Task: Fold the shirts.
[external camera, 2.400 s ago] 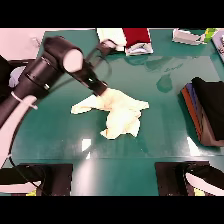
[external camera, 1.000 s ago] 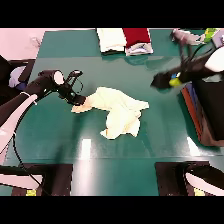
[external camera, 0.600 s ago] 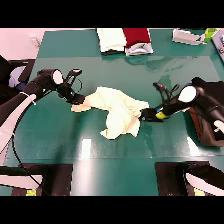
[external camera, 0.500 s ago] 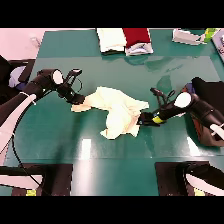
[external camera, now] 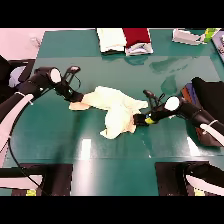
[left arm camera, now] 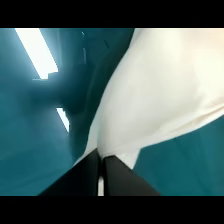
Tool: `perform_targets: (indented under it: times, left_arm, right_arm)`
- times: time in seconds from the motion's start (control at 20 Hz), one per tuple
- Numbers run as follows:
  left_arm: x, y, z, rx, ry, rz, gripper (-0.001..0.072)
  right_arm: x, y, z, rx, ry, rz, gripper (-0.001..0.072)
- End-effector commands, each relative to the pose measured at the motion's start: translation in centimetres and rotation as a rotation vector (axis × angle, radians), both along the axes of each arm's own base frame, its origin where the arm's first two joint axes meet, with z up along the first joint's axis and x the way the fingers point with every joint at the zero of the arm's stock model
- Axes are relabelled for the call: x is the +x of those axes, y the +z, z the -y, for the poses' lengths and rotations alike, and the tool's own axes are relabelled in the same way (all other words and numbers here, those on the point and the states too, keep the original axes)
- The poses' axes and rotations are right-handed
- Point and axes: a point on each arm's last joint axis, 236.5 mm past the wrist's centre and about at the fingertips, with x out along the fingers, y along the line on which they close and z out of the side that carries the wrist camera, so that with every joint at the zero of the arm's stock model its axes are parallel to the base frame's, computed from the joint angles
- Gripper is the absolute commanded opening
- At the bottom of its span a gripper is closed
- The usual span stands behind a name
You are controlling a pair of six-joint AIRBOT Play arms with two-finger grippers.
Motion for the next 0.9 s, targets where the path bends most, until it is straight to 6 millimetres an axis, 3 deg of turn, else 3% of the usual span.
perform_targets:
  times: [0.0, 0.1, 0.2, 0.35, 0.45, 0.55, 0.65, 0.75, 0.85]
  left_arm:
    - [2.5, 8.4, -2.3, 0.064, 0.006, 0.239, 0.0024]
    - [3.1, 16.8, -2.6, 0.032, 0.016, 0.440, 0.0024]
    - [2.0, 25.8, -2.9, -0.029, 0.031, 0.646, 0.0024]
    - [-2.4, 38.3, -3.9, -0.124, 0.052, 0.946, 0.0024]
    - [-6.2, 44.5, -4.9, -0.178, 0.061, 1.105, 0.0024]
    - [-9.7, 48.4, -5.7, -0.221, 0.065, 1.211, 0.0024]
    - [-12.1, 50.4, -6.1, -0.251, 0.066, 1.273, 0.0024]
    - [-12.7, 50.3, -6.3, -0.249, 0.065, 1.266, 0.0024]
    - [-12.1, 48.5, -6.1, -0.228, 0.062, 1.198, 0.0024]
  right_arm:
    - [4.1, 6.8, 3.7, -0.087, 0.000, 0.205, 0.0018]
    - [6.4, 14.3, 7.7, -0.115, -0.077, 0.369, 0.0018]
    - [7.5, 22.7, 11.5, -0.106, -0.190, 0.549, 0.0018]
    - [6.1, 33.9, 16.2, -0.128, -0.315, 0.810, 0.0018]
    - [4.0, 39.1, 18.2, -0.157, -0.369, 0.928, 0.0017]
    - [2.2, 42.9, 19.3, -0.177, -0.410, 1.019, 0.0017]
    - [1.1, 45.5, 19.9, -0.197, -0.429, 1.080, 0.0017]
    - [0.9, 47.0, 20.1, -0.208, -0.431, 1.096, 0.0017]
    - [1.5, 47.4, 20.0, -0.206, -0.412, 1.077, 0.0017]
